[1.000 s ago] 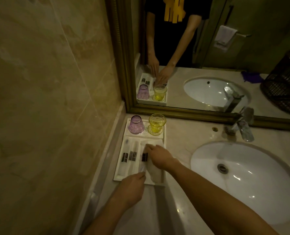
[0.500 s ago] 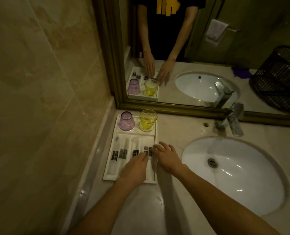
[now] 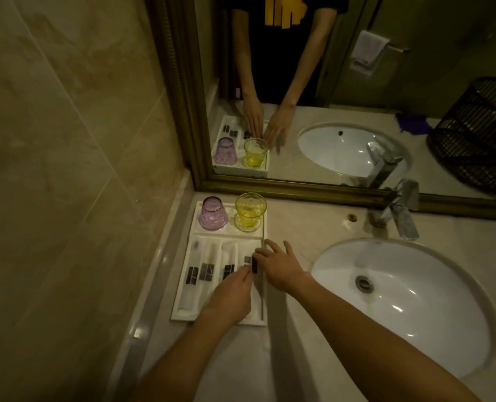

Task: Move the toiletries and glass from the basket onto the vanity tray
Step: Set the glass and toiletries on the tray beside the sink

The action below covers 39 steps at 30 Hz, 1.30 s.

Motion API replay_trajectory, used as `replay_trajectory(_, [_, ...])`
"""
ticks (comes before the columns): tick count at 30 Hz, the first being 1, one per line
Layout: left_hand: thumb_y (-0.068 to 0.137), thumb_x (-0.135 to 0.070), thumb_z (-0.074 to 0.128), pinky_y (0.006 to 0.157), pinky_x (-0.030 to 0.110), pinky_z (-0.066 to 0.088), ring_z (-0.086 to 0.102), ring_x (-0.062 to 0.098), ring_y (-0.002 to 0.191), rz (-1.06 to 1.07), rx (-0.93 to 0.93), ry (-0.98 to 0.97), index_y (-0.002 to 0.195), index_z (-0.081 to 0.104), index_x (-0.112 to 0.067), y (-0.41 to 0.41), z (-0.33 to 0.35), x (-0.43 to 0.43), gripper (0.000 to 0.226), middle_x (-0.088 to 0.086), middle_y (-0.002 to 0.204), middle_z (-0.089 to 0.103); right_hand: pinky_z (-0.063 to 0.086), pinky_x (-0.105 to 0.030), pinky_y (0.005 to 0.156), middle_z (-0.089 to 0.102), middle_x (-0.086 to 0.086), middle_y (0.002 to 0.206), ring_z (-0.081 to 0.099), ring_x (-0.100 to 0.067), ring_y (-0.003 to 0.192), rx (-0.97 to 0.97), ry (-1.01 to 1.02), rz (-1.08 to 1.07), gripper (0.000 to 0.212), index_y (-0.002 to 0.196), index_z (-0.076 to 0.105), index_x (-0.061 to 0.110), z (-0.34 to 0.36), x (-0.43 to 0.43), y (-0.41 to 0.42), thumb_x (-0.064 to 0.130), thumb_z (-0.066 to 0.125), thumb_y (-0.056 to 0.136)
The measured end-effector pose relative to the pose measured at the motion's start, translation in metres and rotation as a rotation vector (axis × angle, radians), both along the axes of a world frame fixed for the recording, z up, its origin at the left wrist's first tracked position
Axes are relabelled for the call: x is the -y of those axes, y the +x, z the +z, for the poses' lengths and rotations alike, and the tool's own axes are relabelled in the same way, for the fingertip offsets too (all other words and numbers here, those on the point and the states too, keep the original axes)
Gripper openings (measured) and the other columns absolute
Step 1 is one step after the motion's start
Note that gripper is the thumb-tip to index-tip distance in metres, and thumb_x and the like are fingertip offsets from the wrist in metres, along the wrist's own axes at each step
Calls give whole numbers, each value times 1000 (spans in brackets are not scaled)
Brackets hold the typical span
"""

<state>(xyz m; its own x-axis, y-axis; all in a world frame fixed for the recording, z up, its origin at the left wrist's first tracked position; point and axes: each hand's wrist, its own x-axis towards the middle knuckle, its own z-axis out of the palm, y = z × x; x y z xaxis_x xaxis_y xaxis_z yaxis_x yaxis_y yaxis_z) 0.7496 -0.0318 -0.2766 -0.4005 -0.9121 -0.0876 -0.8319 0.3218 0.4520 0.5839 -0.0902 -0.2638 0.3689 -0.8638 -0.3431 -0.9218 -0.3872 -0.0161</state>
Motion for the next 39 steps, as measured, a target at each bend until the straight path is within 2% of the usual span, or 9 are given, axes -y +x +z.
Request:
replay_trajectory(11, [86,-10,59,107,29,35,46,19,127,5,-29,-51,148,37,-17,3,5,7,66,2,147,44,0,-66,122,32,-1,167,5,-30,160,-14,18,-6,54,154,41,24,10,11,1,20,50,101])
replay_trajectory(14, [86,-6,58,109,30,34,47,22,130,8,-35,-103,142,48,-11,22,11,-4,57,7,144,49,10,-58,123,42,-4,161,20,-29,157,131,-96,-26,52,149,49,22,14,2,1,13,49,98])
replay_trajectory(17, [81,3,62,93,32,48,59,24,106,22,-64,-174,115,68,-7,42,20,-16,36,10,113,67,29,-50,117,61,-4,144,48,-28,140,274,-159,96,52,138,63,23,15,-20,-2,5,53,90])
replay_trajectory(20, [78,0,69,85,32,50,61,22,93,-50,-23,-227,96,73,-11,50,23,-29,21,7,96,70,41,-46,108,67,2,134,61,-23,122,342,-75,337,39,129,68,27,9,-52,-2,18,56,93])
replay_trajectory(24, [85,-11,68,106,40,43,58,25,119,-22,56,-223,117,69,-14,51,14,-37,33,8,123,66,46,-45,103,65,2,134,62,-21,118,309,-60,434,28,127,67,28,-1,-74,5,29,58,100])
replay_trajectory(28, [96,-25,48,120,47,18,25,25,146,11,236,-86,149,35,-22,54,2,-36,55,3,159,32,46,-45,101,66,-2,131,63,-25,115,254,-84,383,25,124,68,24,0,-78,4,28,59,101])
replay_trajectory(31, [100,-32,38,121,45,10,13,23,149,22,260,-20,154,23,-26,58,-5,-34,57,0,164,18,44,-46,103,64,-4,133,62,-26,117,232,-81,351,28,127,67,23,3,-79,-3,27,60,100])
replay_trajectory(36, [102,-34,35,120,44,8,10,21,150,26,234,11,156,19,-27,59,-8,-34,57,-1,164,15,44,-45,105,65,-2,132,60,-24,121,233,-76,319,36,132,63,26,10,-75,-5,28,64,96])
replay_trajectory(39, [100,-35,37,120,42,7,8,18,150,42,143,28,156,16,-29,61,-6,-34,60,-3,164,12,52,-41,96,68,-4,129,65,-25,114,442,-93,43,47,138,60,25,24,-53,-2,13,61,92])
